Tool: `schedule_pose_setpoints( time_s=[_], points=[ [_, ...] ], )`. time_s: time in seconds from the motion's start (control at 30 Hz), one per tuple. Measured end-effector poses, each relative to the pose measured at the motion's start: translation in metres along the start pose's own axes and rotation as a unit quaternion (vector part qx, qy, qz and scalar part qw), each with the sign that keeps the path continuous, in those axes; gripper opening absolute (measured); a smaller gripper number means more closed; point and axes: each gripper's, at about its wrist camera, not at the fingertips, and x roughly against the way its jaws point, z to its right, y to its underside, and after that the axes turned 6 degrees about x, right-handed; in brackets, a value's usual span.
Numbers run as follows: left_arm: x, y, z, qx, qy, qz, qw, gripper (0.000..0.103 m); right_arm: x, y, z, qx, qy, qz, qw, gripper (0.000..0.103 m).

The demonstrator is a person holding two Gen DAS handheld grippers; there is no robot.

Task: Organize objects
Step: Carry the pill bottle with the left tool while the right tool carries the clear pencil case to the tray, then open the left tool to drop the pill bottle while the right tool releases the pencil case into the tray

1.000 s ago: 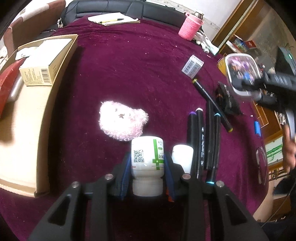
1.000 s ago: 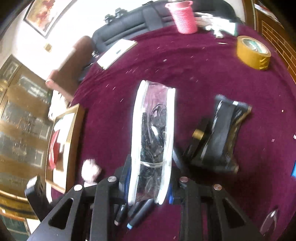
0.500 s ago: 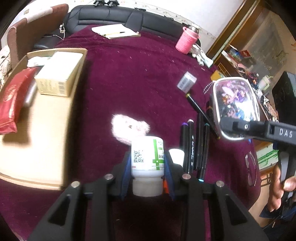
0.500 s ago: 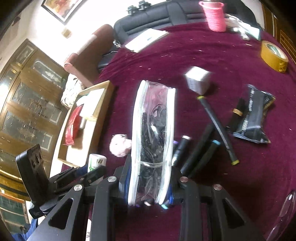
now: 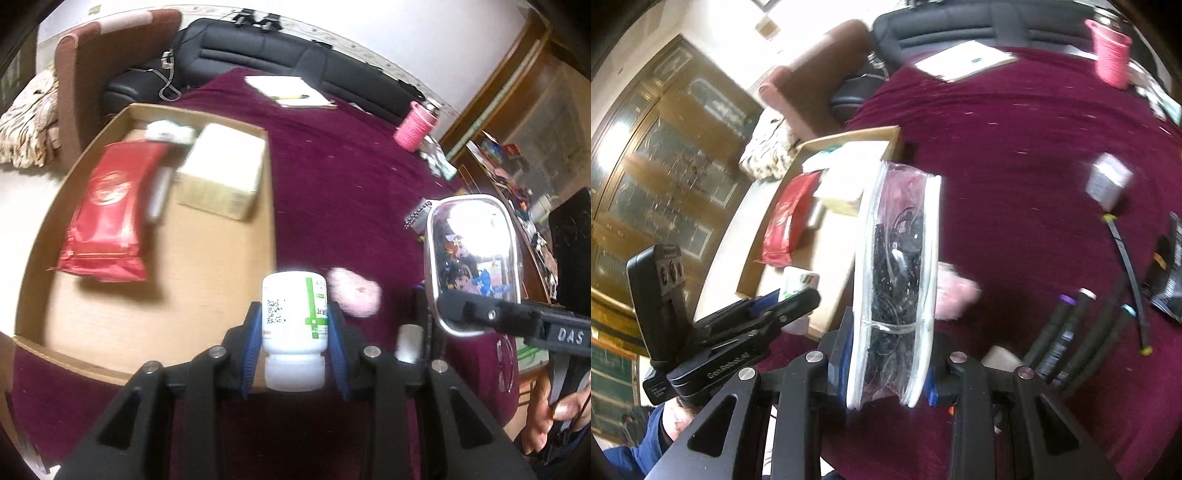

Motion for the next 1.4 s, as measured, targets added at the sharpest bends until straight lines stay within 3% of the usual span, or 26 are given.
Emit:
schedule_pose_setpoints(
  time_s=[0.27, 0.57, 0.8, 1.13, 1.17, 1.3, 1.4],
  points=[
    [0.0, -0.01, -0.045, 0.017, -0.017, -0.007, 0.9997, 0.033, -0.061, -0.034, -0.048, 0.036, -0.011, -0.026, 0.999, 0.033],
    [-0.01, -0.012, -0.071, 0.001, -0.032, -0.014, 0.9994, 0.033, -0.123, -0.058, -0.064, 0.035, -0.013, -0.052, 0.998, 0.033],
    [-0.018, -0.012, -0.075, -0.02, -0.041, -0.019, 0.9988, 0.033, -0.144, -0.067, -0.065, 0.03, -0.015, -0.063, 0.997, 0.033],
    [-0.017, -0.009, -0.085, -0.009, -0.043, -0.014, 0.9989, 0.033, -0.159, -0.07, -0.064, 0.018, -0.033, -0.075, 0.996, 0.036],
    [-0.016, -0.009, -0.086, -0.008, -0.042, -0.012, 0.999, 0.033, -0.16, -0.069, -0.063, 0.015, -0.033, -0.084, 0.996, 0.036],
    [-0.012, -0.011, -0.091, 0.0, -0.039, -0.006, 0.9992, 0.033, -0.153, -0.067, -0.062, 0.014, -0.031, -0.092, 0.995, 0.061],
    [-0.01, -0.012, -0.093, 0.006, -0.035, -0.005, 0.9994, 0.033, -0.142, -0.067, -0.064, 0.027, -0.016, -0.092, 0.995, 0.066]
  ],
)
